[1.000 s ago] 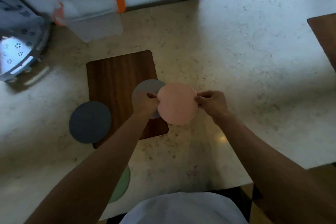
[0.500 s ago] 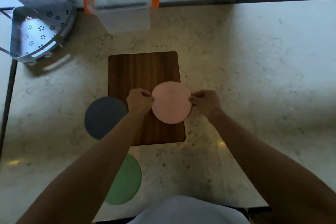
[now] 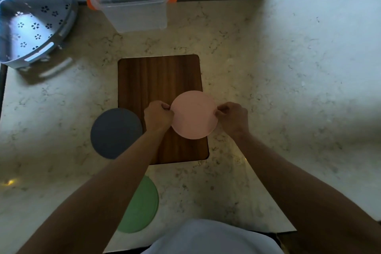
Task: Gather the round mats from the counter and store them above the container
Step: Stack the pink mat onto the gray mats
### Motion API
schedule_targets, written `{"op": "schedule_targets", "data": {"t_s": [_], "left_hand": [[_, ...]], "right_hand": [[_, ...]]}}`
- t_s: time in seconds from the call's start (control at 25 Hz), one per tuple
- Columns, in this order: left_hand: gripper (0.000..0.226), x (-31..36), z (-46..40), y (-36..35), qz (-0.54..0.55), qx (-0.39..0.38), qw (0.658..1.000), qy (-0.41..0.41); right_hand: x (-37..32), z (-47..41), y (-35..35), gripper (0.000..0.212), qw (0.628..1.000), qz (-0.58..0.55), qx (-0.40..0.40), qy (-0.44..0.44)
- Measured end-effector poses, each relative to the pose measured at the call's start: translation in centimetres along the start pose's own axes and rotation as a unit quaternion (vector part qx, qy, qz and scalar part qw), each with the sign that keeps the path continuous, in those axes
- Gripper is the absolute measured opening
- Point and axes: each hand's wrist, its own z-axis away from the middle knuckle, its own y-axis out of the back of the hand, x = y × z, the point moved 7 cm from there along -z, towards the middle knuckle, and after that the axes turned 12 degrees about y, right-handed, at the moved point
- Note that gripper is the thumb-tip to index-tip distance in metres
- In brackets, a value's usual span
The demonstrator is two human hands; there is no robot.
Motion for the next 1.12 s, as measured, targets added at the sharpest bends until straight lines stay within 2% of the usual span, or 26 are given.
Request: {"op": "schedule_targets", "data": {"t_s": [0.24, 0.6, 0.72, 0.8, 0.88, 0.96, 1.04, 1.12], "left_hand": [[0.012, 0.5, 0.7, -0.3, -0.024, 0.033, 0.998, -0.045], [0.003, 0.4, 0.0, -0.6, -0.017, 0.019, 0.999, 0.030], [0.023, 0.4, -0.1, -1.0, -0.037, -0.015, 0.998, 0.043], [0.028, 0.4, -0.4, -1.1, -0.032, -0.040, 0.997, 0.065], [0.023, 0.2, -0.4, -0.9, -0.027, -0.049, 0.996, 0.074], [0.008, 0.0, -0.5, -0.5, -0.001, -0.048, 0.995, 0.083], [0.019, -0.4, -0.3, -0.2, 0.032, -0.052, 0.993, 0.100], [0.016, -0.6, -0.2, 0.1, 0.053, -0.055, 0.991, 0.107]], "right_hand": [[-0.4, 0.2, 0.2, 0.018, 1.000, -0.004, 0.015, 0.026], [-0.4, 0.9, -0.1, 0.018, 0.997, 0.002, 0.063, -0.050], [-0.2, 0.6, -0.4, 0.016, 0.995, 0.004, 0.047, -0.085], [0.1, 0.1, -0.7, 0.018, 0.995, -0.007, 0.024, -0.092], [0.3, -0.3, -0.8, 0.020, 0.996, -0.013, 0.002, -0.093], [0.3, -0.4, -0.7, 0.013, 0.996, -0.017, -0.010, -0.092], [0.0, -0.2, -0.6, 0.010, 0.996, -0.029, -0.020, -0.082], [-0.2, -0.1, -0.5, 0.007, 0.995, -0.062, -0.018, -0.078]]}}
